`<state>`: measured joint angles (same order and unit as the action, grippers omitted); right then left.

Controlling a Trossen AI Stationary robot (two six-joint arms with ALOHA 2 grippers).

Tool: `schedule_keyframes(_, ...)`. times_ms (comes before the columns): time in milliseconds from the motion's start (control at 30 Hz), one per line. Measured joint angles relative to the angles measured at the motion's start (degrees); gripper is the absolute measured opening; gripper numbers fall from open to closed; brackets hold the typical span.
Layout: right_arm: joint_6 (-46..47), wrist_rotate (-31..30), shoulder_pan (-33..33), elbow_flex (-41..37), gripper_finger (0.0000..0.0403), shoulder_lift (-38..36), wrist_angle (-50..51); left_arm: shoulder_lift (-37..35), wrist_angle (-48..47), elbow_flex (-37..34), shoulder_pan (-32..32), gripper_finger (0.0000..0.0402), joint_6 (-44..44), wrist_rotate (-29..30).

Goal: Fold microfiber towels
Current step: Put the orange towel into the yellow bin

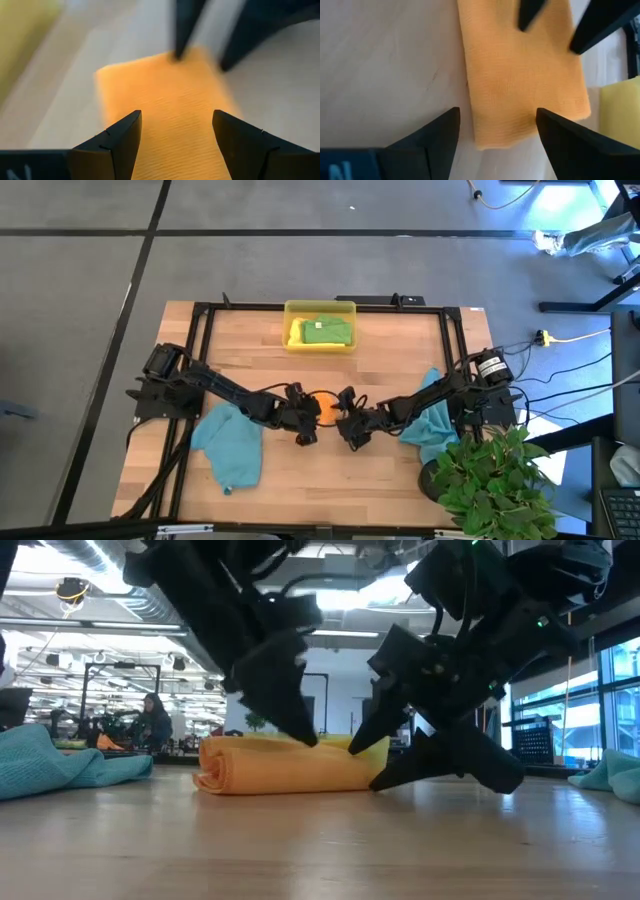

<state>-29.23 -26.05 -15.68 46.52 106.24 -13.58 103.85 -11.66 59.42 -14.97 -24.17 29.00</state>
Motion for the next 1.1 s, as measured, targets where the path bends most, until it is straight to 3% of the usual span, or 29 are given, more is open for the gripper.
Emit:
schedule_keyframes(133, 0.02, 0.36, -0.11, 0.04, 0.0261, 0.00, 0.89, 0.02, -6.59, 0.00, 1.57, 0.0236, -5.50, 2.33)
schedule_keyframes(600, -10.39, -1.11, -0.18, 0.13, 0.0261, -0.02, 1.69, 1.28, -6.52, 0.04, 3.54, 0.0236, -6.77, 3.00)
schedule_keyframes(867, -13.19, -2.42, -0.16, 0.11, 0.0261, -0.02, 1.88, 6.00, -5.30, 0.38, 5.99, 0.0236, -5.50, -2.09)
schedule_keyframes(1100, -15.32, -2.83, 0.34, 0.10, 0.0261, -0.02, 1.69, 6.31, -4.49, 0.24, 6.43, 0.0236, -3.62, -2.77)
